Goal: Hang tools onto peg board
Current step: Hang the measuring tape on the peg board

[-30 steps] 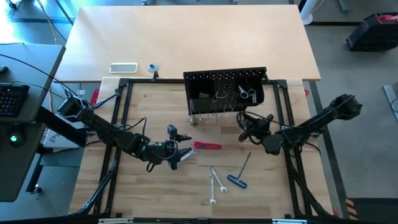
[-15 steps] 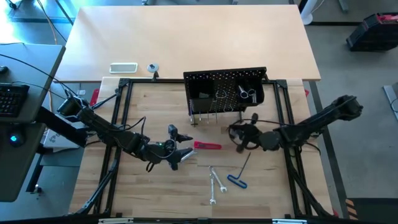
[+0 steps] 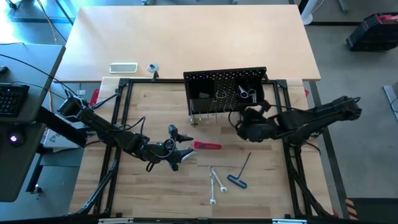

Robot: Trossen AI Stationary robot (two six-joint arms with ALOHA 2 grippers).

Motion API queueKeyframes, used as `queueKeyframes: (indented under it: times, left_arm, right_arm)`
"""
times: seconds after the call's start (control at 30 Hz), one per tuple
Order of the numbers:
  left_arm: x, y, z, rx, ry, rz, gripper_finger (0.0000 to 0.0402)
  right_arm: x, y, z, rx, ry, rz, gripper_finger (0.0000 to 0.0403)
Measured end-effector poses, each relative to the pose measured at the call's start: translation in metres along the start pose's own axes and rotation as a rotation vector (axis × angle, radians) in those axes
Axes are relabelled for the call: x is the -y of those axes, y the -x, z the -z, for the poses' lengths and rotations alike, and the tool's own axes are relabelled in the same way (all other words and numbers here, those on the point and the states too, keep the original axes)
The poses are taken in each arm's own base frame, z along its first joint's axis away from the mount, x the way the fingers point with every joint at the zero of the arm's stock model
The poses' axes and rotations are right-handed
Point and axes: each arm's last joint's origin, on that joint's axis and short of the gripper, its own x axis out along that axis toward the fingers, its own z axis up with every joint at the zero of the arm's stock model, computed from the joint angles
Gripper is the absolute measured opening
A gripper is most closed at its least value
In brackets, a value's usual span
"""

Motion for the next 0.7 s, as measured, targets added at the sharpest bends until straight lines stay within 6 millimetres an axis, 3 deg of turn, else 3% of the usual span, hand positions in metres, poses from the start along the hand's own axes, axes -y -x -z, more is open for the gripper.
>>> queueKeyframes:
  times: [0.27, 0.7]
  left_arm:
    - [0.002, 0.002, -0.001, 0.009, -0.001, 0.012, 0.0232]
    - [0.005, 0.004, -0.002, 0.012, -0.011, 0.023, 0.0232]
  right_arm:
    - [0.000, 0.009, 0.010, 0.069, -0.178, 0.116, 0.0000]
    - [0.001, 0.010, 0.034, 0.169, -0.233, 0.239, 0.0000]
